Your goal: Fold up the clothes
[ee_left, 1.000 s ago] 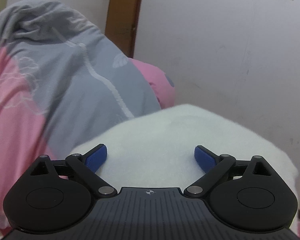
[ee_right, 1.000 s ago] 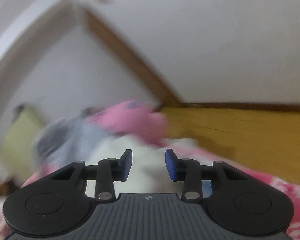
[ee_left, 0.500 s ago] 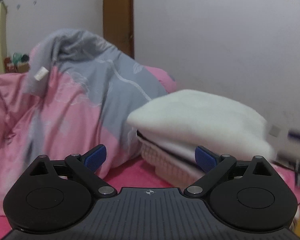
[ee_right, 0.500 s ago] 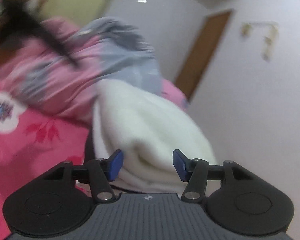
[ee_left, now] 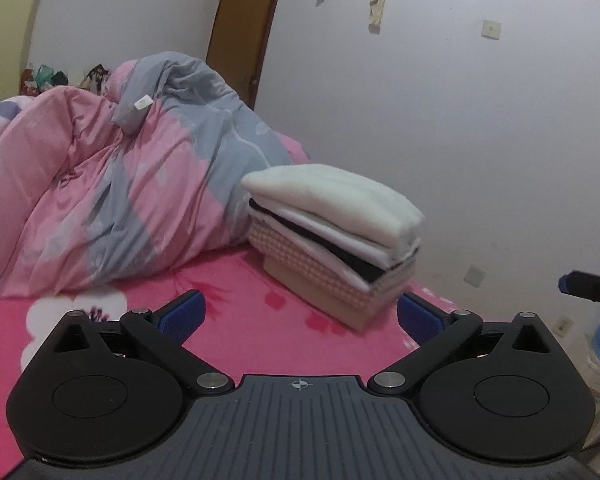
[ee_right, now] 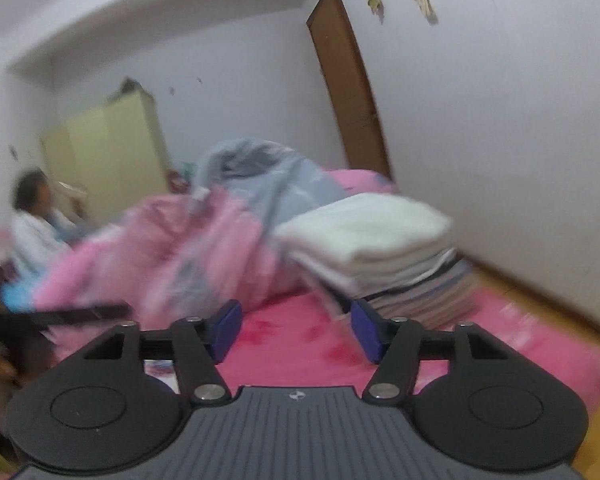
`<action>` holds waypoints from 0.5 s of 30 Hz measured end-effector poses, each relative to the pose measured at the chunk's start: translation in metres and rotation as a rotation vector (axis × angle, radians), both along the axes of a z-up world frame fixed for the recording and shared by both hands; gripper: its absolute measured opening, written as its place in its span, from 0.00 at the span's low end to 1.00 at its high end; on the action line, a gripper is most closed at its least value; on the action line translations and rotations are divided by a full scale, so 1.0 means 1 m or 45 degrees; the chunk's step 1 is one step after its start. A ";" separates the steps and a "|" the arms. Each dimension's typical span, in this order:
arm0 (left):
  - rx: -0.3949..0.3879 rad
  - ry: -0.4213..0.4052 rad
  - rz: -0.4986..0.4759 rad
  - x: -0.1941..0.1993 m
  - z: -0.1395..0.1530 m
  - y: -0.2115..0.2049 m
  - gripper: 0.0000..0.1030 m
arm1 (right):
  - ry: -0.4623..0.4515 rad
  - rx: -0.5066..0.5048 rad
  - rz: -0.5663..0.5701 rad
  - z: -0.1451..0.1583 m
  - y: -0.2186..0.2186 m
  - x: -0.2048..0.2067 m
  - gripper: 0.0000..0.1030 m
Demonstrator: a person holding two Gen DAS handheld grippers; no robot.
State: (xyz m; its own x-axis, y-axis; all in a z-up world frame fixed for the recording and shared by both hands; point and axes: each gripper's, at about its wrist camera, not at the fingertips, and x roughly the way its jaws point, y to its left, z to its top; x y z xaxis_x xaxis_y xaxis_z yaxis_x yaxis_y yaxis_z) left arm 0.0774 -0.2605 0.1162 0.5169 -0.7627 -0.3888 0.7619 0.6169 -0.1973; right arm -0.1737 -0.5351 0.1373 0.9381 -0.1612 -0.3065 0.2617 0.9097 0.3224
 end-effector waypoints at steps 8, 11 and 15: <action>-0.046 0.008 0.111 -0.036 0.004 0.046 1.00 | -0.099 0.005 0.019 0.024 0.072 -0.015 0.93; -0.047 0.033 0.125 -0.045 0.005 0.057 1.00 | -0.078 -0.028 0.036 0.029 0.095 0.003 0.96; 0.006 0.053 0.120 -0.054 -0.001 0.067 1.00 | -0.062 -0.137 0.046 0.029 0.132 0.013 0.99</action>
